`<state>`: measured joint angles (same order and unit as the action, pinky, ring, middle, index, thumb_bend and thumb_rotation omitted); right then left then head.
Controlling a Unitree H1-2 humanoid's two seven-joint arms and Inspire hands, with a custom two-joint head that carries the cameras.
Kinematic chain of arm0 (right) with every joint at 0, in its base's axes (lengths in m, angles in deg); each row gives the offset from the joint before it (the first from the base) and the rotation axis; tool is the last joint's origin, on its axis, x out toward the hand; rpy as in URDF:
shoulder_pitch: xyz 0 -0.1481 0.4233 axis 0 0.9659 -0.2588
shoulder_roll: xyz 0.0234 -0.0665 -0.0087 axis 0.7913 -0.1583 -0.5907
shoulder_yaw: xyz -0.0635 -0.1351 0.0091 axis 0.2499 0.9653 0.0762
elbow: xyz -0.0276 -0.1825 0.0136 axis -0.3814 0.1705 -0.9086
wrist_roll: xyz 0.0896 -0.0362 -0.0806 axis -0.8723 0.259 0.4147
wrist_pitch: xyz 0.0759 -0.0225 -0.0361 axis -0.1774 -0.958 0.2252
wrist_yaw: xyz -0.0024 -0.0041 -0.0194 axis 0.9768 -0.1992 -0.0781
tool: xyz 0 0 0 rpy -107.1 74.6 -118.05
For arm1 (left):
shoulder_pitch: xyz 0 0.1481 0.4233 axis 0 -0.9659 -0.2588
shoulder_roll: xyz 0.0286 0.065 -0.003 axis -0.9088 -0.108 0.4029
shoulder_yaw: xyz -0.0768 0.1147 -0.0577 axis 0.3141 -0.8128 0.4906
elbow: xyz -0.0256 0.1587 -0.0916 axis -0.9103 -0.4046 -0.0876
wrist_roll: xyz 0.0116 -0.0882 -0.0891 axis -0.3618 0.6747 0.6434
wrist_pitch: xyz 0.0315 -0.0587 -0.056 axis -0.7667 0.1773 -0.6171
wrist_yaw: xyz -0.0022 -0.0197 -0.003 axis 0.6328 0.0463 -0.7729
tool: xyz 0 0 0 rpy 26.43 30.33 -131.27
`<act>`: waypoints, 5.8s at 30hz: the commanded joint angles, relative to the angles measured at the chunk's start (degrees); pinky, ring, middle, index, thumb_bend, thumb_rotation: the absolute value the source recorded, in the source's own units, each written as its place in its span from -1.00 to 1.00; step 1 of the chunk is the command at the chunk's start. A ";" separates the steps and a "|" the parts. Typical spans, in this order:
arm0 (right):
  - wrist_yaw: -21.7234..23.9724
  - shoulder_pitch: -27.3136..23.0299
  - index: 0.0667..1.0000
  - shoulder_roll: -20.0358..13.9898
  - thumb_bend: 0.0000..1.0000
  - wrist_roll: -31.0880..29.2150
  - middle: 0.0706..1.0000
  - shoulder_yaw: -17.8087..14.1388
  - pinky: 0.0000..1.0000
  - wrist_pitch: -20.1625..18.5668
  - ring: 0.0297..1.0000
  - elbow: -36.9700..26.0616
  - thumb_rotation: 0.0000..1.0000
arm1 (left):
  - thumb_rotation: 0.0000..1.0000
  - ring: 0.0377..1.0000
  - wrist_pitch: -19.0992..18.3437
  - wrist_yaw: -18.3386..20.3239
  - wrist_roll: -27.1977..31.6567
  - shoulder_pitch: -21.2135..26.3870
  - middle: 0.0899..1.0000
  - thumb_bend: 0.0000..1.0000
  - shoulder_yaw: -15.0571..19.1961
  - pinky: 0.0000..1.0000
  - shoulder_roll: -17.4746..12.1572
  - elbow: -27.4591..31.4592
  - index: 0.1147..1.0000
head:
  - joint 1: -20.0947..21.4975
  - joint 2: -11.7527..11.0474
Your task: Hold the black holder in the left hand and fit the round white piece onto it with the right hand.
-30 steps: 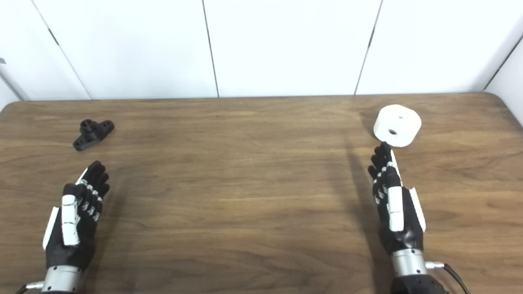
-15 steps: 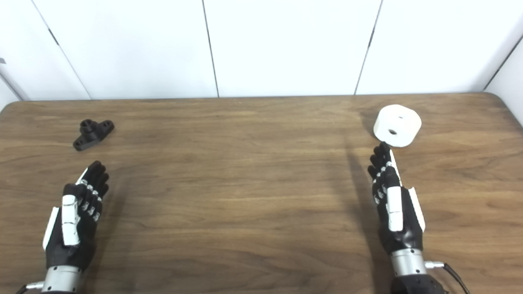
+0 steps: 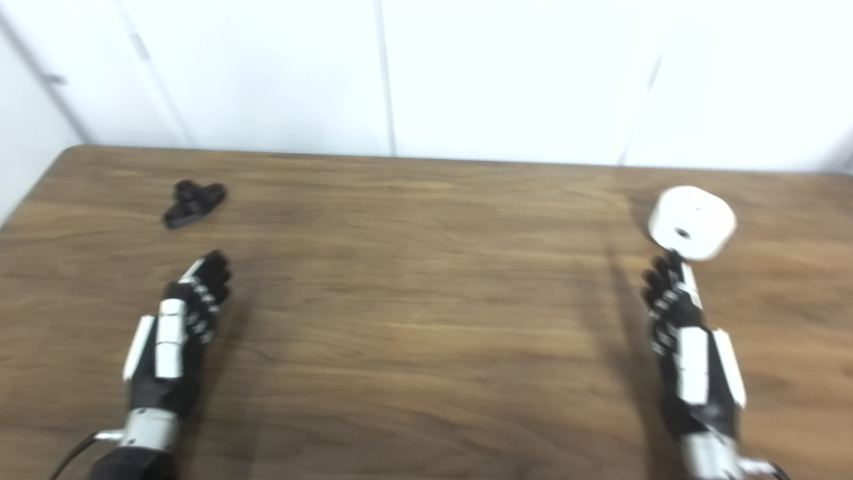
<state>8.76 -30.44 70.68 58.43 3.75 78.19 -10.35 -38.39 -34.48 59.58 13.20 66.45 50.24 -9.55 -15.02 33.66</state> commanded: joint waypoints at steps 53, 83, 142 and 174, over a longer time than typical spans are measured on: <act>2.08 -1.32 1.00 -2.56 0.24 -1.22 0.90 -3.17 1.00 1.23 0.96 8.48 0.85 | -0.23 1.00 -18.03 -15.11 -56.90 18.77 0.94 0.76 -1.63 1.00 -14.20 1.54 0.67 | -5.51 -5.00; 3.95 -0.80 1.00 -1.97 0.19 -3.02 0.90 -2.74 1.00 1.53 0.98 7.75 0.88 | -0.22 0.98 -22.57 -16.76 -52.01 34.48 0.87 0.77 -4.93 1.00 -20.93 -27.64 0.57 | -4.59 -4.20; 5.09 -0.28 1.00 -1.49 0.17 -3.64 0.87 -2.98 1.00 1.16 0.99 6.73 0.96 | -0.83 0.84 -21.19 -19.14 -46.43 38.19 0.62 0.36 -13.05 0.77 -23.67 -39.35 -0.07 | -3.24 -3.20; 3.43 0.06 1.00 0.21 0.28 -1.26 0.78 -2.15 1.00 0.56 0.93 5.36 0.75 | -0.91 0.72 -20.42 -5.89 -44.06 30.41 0.50 0.04 -18.37 0.52 -18.78 -16.38 -0.16 | 2.01 -2.81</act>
<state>12.41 -32.58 68.66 57.32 0.34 78.26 -6.60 -59.19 -40.85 15.62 42.60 48.13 32.00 -28.41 -13.01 30.85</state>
